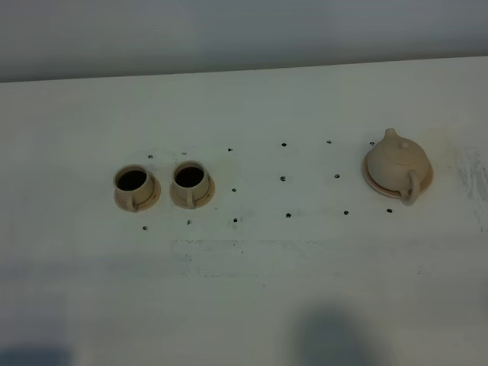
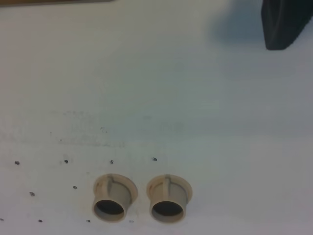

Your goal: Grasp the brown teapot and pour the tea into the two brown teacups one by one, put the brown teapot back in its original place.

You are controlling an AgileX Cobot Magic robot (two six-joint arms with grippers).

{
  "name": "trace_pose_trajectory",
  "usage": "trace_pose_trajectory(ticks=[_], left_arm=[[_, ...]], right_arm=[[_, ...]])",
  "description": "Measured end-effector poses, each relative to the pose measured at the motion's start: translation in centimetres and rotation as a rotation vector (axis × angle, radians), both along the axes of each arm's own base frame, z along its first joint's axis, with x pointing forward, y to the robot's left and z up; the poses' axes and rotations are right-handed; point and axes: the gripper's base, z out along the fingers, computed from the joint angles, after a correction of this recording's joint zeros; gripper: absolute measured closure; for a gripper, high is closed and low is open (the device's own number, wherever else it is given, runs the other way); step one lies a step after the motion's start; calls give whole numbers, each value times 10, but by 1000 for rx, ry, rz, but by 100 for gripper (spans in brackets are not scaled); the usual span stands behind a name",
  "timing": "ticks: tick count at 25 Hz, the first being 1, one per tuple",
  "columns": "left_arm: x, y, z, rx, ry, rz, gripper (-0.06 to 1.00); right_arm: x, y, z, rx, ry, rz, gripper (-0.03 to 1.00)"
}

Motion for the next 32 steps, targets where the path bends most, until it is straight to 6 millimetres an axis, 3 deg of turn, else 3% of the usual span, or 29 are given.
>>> trace_pose_trajectory(ticks=[10,17,32], left_arm=[[0,0,0,0,0,0,61],[0,0,0,0,0,0,61],[0,0,0,0,0,0,61]], right_arm=[[0,0,0,2,0,-1,45],[0,0,0,-24,-4,-118,45],[0,3,0,-47,-6,-119,45]])
